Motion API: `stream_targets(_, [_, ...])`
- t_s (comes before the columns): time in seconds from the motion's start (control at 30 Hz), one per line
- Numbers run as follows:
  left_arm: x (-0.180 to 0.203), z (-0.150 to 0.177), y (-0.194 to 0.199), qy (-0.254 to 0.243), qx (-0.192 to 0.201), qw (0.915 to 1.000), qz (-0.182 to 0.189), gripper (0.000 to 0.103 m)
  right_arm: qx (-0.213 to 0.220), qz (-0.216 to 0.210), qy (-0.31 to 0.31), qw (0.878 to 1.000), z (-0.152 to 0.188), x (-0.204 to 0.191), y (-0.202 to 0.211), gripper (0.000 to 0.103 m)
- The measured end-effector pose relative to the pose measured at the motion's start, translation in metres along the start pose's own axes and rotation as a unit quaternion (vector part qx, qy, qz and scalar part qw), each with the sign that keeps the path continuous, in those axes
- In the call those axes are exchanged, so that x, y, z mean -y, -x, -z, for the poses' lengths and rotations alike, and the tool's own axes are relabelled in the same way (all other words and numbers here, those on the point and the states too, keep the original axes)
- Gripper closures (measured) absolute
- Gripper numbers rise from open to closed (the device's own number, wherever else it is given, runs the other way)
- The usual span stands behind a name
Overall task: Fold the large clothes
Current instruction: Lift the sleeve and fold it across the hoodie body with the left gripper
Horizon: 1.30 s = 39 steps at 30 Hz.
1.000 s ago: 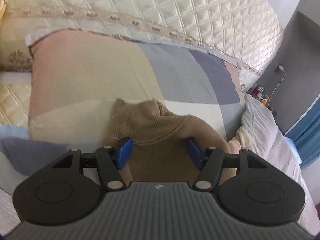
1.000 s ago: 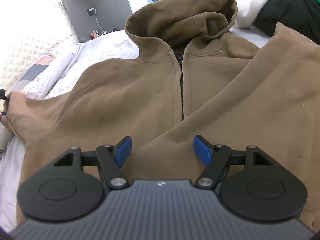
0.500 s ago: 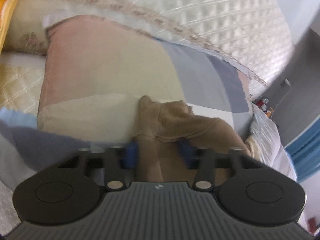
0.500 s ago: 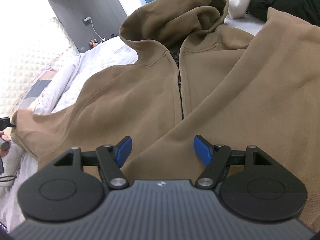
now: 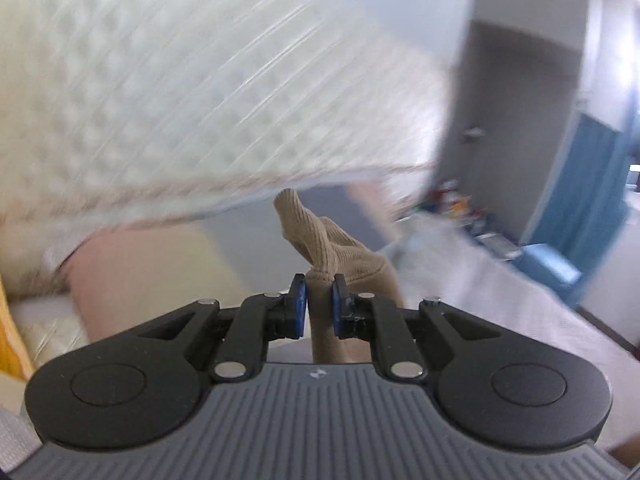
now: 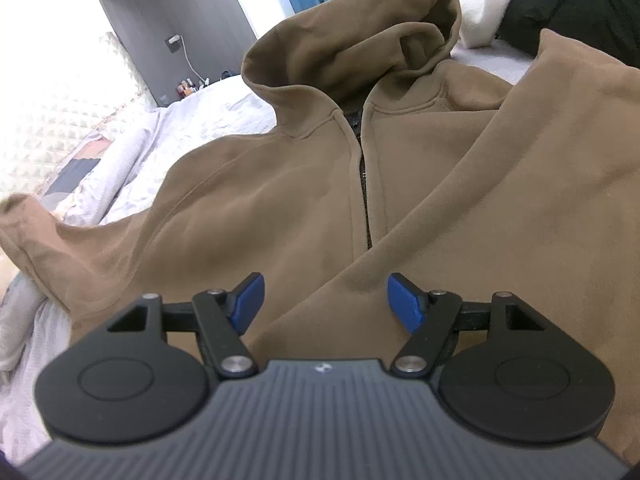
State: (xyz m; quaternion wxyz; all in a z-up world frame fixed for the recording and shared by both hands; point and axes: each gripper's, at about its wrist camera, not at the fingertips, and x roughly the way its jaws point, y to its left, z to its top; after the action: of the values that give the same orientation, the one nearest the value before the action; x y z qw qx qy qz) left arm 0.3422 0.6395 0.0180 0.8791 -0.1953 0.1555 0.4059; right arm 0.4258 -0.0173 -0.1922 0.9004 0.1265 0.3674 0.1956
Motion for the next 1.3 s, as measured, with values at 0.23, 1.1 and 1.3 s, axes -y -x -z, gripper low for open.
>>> stream_targets(0.23, [0.098, -0.032, 0.121, -0.056, 0.046, 0.9921, 0.103, 0.089, 0.024, -0.016, -0.002, 1.0, 0.0, 0.007, 0.028, 0.031])
stream_targets(1.1, [0.33, 0.268, 0.414, -0.165, -0.014, 0.9402, 0.298, 0.089, 0.17, -0.085, -0.092, 0.977, -0.001, 0.105, 0.166, 0.031])
stream_targets(1.3, [0.353, 0.4, 0.403, -0.191, -0.088, 0.9221, 0.325, 0.089, 0.183, -0.06, -0.118, 0.974, 0.006, 0.14, 0.176, 0.031])
